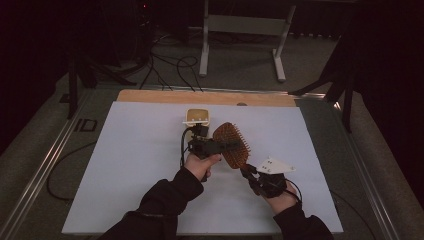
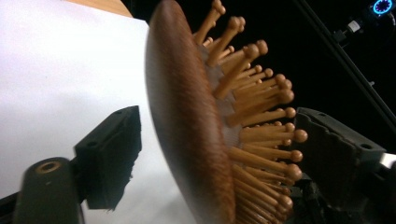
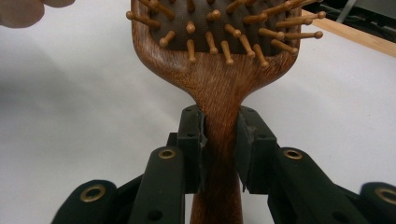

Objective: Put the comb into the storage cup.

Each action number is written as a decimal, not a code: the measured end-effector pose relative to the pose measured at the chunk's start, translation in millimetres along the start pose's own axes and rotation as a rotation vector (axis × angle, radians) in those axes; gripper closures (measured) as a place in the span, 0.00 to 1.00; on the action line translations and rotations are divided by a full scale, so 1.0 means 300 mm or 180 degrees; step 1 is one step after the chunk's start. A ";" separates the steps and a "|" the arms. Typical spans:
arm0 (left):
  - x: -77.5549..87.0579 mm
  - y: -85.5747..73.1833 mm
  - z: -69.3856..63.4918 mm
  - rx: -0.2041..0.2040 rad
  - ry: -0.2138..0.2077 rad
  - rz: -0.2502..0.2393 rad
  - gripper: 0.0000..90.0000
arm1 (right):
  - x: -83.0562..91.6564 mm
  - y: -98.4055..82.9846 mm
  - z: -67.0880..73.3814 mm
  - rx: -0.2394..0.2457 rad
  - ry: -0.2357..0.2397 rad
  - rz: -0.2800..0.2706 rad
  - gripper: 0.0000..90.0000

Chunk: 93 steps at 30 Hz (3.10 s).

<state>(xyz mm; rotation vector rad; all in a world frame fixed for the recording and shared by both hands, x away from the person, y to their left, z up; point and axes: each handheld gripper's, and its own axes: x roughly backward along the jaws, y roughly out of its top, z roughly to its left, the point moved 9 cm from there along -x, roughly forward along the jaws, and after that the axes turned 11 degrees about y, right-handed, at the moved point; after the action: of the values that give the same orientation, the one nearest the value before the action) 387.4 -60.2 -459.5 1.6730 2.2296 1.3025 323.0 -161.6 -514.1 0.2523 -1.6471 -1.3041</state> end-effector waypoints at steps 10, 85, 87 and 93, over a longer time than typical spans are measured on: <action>0.003 0.004 -0.001 0.0047 0.0020 -0.0082 0.45 | 0.002 0.004 0.001 0.0021 0.0003 -0.0017 0.82; 0.258 0.230 -0.054 -0.0736 0.0211 -0.0418 0.59 | 0.048 -0.014 -0.019 -0.0086 0.0353 -0.0325 0.11; 0.271 0.246 -0.056 -0.0771 0.0239 -0.0432 0.59 | 0.047 -0.014 -0.018 -0.0085 0.0359 -0.0320 0.11; 0.310 0.292 -0.054 -0.0799 0.0296 -0.0477 0.59 | 0.052 -0.013 -0.021 -0.0079 0.0350 -0.0328 0.11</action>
<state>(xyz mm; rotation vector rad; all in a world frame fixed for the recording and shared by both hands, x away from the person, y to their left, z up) 407.9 10.8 -353.9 1.3595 2.0863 1.5727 318.8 -177.5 -509.1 0.3915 -1.5411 -1.3625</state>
